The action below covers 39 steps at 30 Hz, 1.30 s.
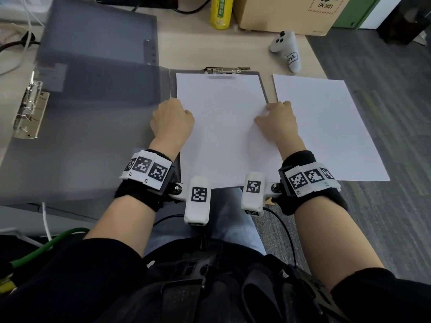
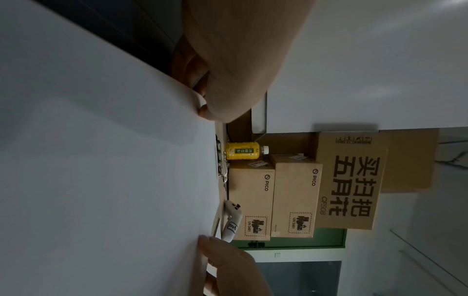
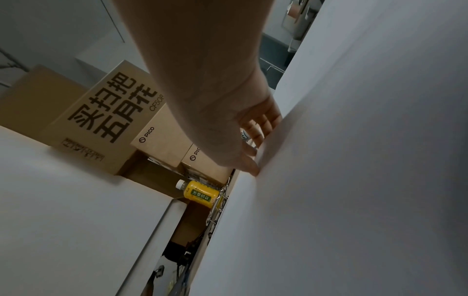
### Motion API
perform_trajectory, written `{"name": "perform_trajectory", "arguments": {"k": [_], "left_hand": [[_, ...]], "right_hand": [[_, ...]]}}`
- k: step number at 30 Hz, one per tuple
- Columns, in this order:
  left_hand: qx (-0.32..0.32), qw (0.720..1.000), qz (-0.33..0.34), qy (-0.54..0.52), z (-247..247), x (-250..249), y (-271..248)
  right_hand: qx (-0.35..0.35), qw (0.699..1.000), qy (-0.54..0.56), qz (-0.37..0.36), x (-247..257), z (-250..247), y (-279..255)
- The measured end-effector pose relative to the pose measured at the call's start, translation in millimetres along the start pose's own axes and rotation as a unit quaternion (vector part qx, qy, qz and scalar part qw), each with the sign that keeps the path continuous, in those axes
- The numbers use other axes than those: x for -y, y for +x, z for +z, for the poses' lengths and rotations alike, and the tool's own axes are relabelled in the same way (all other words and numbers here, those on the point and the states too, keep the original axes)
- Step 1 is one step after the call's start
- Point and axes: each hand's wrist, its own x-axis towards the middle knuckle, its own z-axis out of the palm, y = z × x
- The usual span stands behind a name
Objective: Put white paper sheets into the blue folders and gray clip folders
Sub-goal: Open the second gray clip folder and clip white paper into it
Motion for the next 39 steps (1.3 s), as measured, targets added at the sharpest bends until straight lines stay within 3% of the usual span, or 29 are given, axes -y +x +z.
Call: {"name": "perform_trajectory", "arguments": {"k": [10,13,18,21,28,34,36,39], "left_hand": [[0.028,0.991,0.023,0.127,-3.3,-5.8,2.9],[0.071,0.985,0.025,0.155,-2.9,-9.1,11.9],[0.172,0.955,0.137,0.200,0.0,-20.0,35.2],[0.204,0.954,0.135,0.171,3.1,-21.6,50.4],[0.097,0.986,0.130,0.046,14.3,-18.6,76.5],[0.019,0.990,0.141,0.003,26.9,-3.9,93.3],[0.007,0.990,0.139,-0.014,28.7,-0.7,97.3],[-0.009,0.989,0.137,-0.048,30.8,1.6,101.9]], "right_hand": [[0.031,0.990,-0.137,-0.033,15.6,-4.1,4.2],[0.055,0.983,-0.169,-0.045,24.3,-4.1,11.9],[0.099,0.974,-0.169,-0.113,39.9,-0.2,29.5],[0.135,0.974,-0.124,-0.135,48.4,5.9,42.5],[0.107,0.986,0.078,-0.097,66.3,16.1,71.1],[0.024,0.956,0.292,-0.005,76.0,30.5,81.8],[0.017,0.949,0.315,-0.009,78.9,30.8,81.5],[0.052,0.945,0.316,-0.069,83.5,33.0,82.8]]}}
